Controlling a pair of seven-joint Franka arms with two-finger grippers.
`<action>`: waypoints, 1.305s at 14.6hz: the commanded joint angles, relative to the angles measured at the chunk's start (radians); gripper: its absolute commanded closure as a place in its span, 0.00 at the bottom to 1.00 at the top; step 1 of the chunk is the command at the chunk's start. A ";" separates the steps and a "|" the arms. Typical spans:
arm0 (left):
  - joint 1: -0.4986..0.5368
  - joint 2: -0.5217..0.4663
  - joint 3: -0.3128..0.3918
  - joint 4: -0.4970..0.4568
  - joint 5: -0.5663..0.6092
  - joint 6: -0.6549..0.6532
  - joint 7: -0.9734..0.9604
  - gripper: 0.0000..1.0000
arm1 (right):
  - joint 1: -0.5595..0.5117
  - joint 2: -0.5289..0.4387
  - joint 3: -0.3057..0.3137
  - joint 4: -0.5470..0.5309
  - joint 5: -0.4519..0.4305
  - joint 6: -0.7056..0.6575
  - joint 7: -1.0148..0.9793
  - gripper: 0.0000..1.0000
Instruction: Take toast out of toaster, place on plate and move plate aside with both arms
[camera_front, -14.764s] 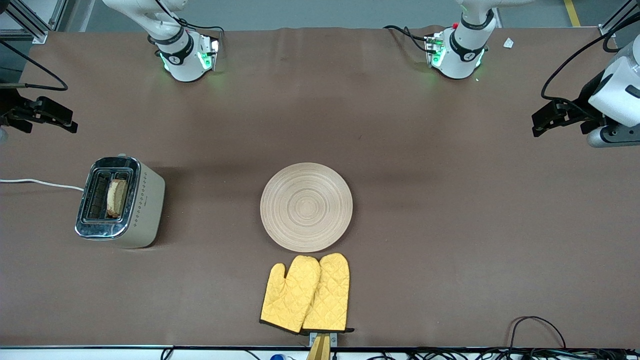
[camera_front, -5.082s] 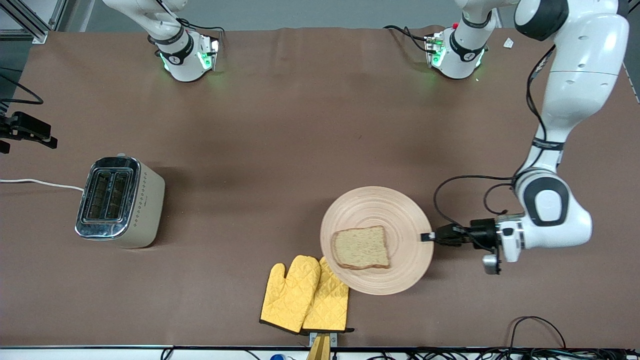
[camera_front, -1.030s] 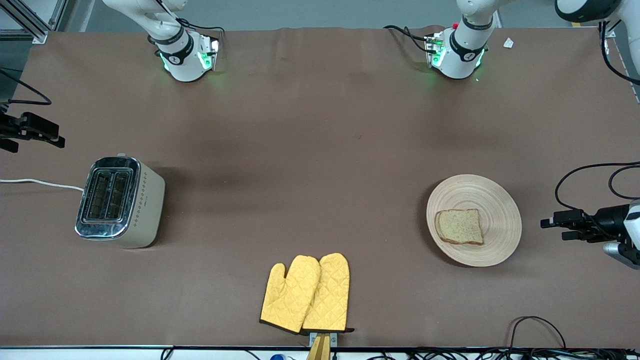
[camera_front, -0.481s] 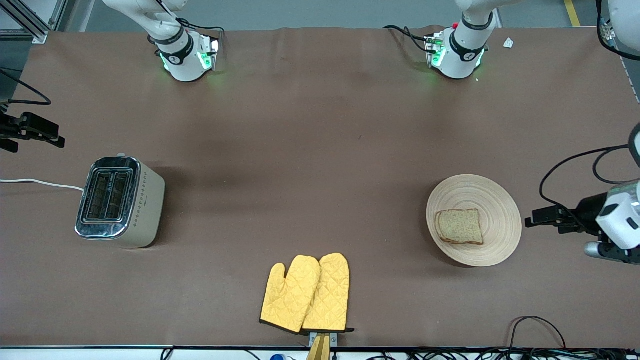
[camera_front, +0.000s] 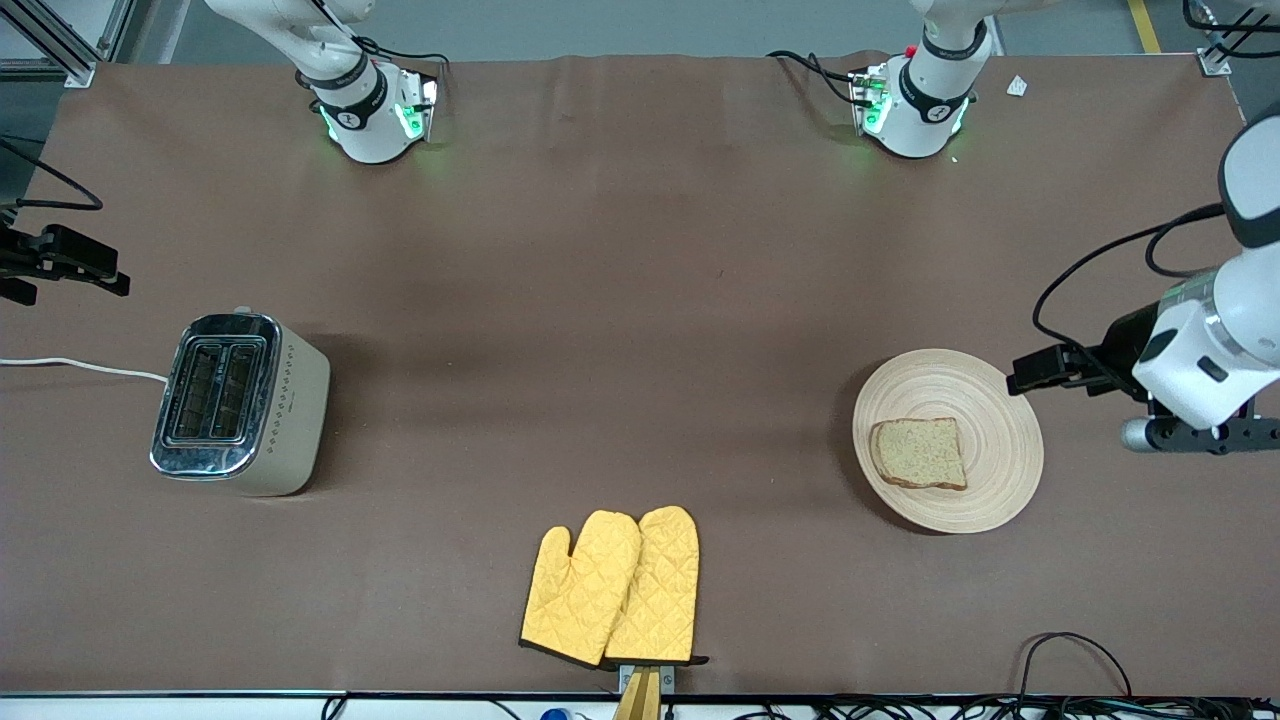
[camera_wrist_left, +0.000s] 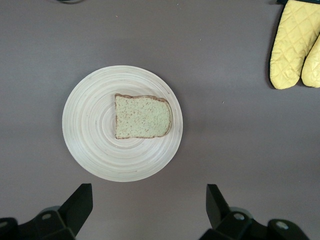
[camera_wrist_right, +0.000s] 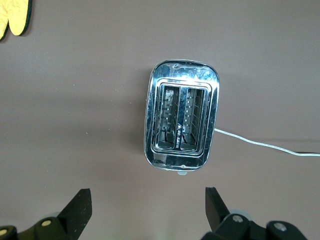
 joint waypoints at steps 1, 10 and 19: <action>-0.032 -0.114 0.045 -0.095 0.061 -0.006 0.003 0.00 | -0.011 -0.013 0.009 -0.014 0.012 0.001 0.013 0.00; -0.048 -0.332 0.146 -0.236 0.064 -0.063 0.015 0.00 | -0.013 -0.013 0.007 -0.013 0.012 0.001 0.011 0.00; -0.059 -0.338 0.139 -0.221 0.067 -0.118 0.049 0.00 | -0.014 -0.013 0.006 -0.001 -0.001 0.001 0.000 0.00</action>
